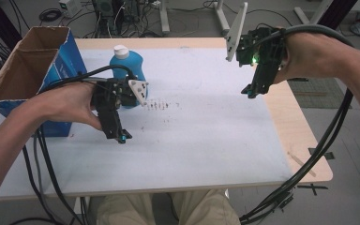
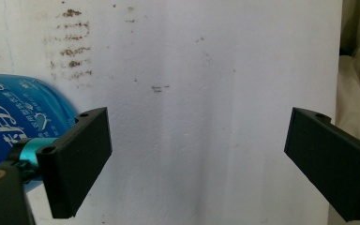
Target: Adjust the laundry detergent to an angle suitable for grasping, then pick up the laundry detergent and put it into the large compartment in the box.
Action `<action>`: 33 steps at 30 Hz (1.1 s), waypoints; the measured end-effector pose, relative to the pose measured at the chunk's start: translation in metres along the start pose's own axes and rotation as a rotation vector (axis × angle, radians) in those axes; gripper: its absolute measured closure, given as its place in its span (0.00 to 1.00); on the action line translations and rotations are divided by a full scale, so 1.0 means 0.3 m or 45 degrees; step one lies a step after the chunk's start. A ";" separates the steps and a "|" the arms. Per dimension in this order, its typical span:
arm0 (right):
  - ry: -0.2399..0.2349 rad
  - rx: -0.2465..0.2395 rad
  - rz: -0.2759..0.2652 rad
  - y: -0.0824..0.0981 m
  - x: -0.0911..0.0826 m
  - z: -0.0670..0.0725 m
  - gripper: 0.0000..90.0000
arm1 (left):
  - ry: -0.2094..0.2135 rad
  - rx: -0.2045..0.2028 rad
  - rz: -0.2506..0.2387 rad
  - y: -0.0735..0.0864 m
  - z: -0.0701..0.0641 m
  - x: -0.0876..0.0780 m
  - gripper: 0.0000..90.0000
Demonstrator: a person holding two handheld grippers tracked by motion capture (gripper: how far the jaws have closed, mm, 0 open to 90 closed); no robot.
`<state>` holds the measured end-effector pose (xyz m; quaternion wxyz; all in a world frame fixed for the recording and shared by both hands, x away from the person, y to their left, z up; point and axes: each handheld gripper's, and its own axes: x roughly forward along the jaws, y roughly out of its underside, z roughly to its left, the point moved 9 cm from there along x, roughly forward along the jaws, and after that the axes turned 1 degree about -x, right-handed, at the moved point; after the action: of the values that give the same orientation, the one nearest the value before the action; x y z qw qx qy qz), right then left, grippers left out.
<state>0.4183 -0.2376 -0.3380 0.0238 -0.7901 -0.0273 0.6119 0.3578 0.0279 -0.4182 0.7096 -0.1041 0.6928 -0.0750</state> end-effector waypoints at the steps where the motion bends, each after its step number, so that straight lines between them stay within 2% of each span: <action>1: 0.000 -0.004 -0.002 0.000 0.001 -0.001 0.14 | 0.003 -0.002 -0.002 -0.001 0.002 -0.001 0.09; 14: -0.004 -0.003 0.002 0.006 0.002 -0.004 0.14 | -0.001 0.001 0.008 -0.004 0.000 -0.002 0.09; 19: -0.003 -0.007 0.004 -0.005 -0.002 -0.001 0.14 | 0.001 0.013 0.003 0.001 -0.007 -0.011 0.08; 22: -0.009 -0.004 0.011 -0.008 0.000 0.000 0.14 | -0.007 -0.002 -0.019 0.001 -0.004 -0.019 0.08; 24: -0.016 -0.019 0.020 -0.011 0.003 0.002 0.14 | 0.008 -0.014 -0.011 0.007 -0.009 -0.016 0.08; 28: -0.012 -0.023 0.010 -0.016 0.003 -0.002 0.14 | 0.008 -0.004 0.019 0.013 -0.013 -0.011 0.08; 33: -0.012 -0.021 0.012 -0.010 0.005 -0.005 0.14 | 0.018 -0.025 -0.019 0.003 -0.012 -0.025 0.08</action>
<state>0.4200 -0.2345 -0.3388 0.0144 -0.7875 -0.0288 0.6155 0.3540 0.0304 -0.4112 0.7032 -0.1157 0.6975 -0.0743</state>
